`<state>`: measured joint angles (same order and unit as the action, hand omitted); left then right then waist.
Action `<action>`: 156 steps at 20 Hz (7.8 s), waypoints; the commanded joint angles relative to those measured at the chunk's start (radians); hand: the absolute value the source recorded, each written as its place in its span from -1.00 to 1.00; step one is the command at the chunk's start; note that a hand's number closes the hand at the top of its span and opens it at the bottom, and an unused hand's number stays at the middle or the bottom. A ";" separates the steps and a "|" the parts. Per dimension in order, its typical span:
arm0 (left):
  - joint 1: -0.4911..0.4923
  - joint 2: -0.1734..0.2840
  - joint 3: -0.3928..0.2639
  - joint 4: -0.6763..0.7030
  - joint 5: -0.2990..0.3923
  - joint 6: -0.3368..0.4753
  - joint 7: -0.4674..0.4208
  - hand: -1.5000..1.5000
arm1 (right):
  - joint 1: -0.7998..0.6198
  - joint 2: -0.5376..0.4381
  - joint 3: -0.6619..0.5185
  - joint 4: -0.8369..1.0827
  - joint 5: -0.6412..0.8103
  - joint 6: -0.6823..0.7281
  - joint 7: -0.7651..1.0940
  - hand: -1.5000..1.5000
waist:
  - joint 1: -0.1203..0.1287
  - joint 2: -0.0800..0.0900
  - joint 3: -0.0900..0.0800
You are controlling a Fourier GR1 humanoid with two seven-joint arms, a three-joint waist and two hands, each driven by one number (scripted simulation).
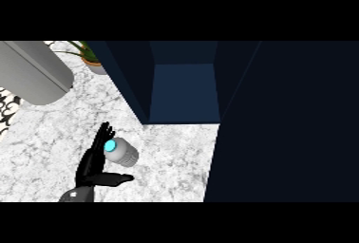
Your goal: Pick up the bottled water, place it into the cabinet and close the cabinet
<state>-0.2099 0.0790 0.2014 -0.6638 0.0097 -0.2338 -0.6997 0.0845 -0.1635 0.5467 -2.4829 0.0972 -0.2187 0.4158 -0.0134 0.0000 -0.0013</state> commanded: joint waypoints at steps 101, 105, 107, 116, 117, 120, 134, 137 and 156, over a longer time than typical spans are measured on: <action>-0.911 -0.079 -0.406 0.530 0.515 0.843 0.034 -1.00 | 0.201 -0.172 -0.072 -0.041 -0.147 0.050 -0.275 -1.00 | -0.072 0.029 0.001; -0.955 -0.050 -0.373 0.541 0.527 0.778 0.061 -1.00 | 0.225 -0.161 -0.058 -0.077 -0.125 0.030 -0.249 -1.00 | -0.061 0.024 0.000; -0.910 -0.066 -0.381 0.554 0.510 0.757 0.003 -1.00 | 0.237 -0.175 -0.048 -0.055 -0.124 0.056 -0.284 -1.00 | -0.062 0.025 0.000; -0.987 -0.079 -0.370 0.493 0.517 0.638 0.014 -1.00 | 0.211 -0.155 -0.094 -0.043 -0.160 0.057 -0.269 -1.00 | -0.048 0.017 0.001; -0.949 -0.079 -0.363 0.483 0.523 0.567 -0.030 -1.00 | 0.231 -0.152 -0.040 -0.039 -0.099 0.050 -0.274 -1.00 | -0.052 0.017 0.000; -0.933 -0.079 -0.383 0.450 0.528 0.463 -0.012 -1.00 | 0.232 -0.155 -0.051 -0.071 -0.106 0.048 -0.265 -1.00 | -0.051 0.012 0.000; -0.680 -0.079 -0.543 -0.022 0.643 0.479 0.150 -1.00 | 0.207 -0.164 -0.089 -0.089 -0.099 0.055 -0.174 -1.00 | 0.020 -0.010 0.001; -0.514 -0.068 -0.576 -0.147 0.601 0.483 0.158 1.00 | 0.295 -0.195 -0.105 -0.127 -0.123 0.076 -0.233 -1.00 | 0.029 -0.015 0.002; 0.109 0.245 -0.655 -0.958 0.551 0.544 0.295 1.00 | 0.008 -0.152 0.245 -0.095 0.001 0.112 0.120 1.00 | 0.033 -0.006 -0.001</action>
<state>-0.1837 0.2604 -0.4750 -1.5050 0.5578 0.3169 -0.4223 0.1781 -0.3696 0.6858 -2.4811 0.0181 -0.0914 0.3826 0.0198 -0.0083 -0.0007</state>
